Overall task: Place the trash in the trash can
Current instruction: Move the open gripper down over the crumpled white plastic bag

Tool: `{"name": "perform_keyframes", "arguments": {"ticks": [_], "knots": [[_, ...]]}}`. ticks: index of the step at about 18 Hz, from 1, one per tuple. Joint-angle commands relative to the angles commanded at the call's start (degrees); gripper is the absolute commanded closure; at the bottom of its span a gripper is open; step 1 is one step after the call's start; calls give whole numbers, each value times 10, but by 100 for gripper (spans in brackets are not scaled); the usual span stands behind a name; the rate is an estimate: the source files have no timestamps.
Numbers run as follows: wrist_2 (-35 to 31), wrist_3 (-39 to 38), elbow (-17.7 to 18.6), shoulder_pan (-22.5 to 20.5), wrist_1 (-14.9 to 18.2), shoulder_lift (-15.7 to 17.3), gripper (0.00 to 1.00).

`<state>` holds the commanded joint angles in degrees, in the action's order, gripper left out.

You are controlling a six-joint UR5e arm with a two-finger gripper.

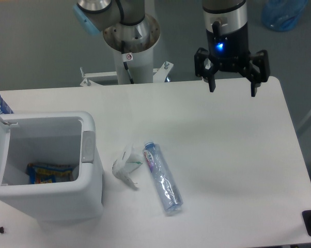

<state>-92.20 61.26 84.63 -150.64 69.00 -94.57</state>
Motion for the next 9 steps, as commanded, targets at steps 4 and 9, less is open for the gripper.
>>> {"name": "perform_keyframes", "arguments": {"ticks": [4,9], "knots": [[2,-1,12,2,-5,2,0],[10,-16,37,6,-13,-2,0]]}}
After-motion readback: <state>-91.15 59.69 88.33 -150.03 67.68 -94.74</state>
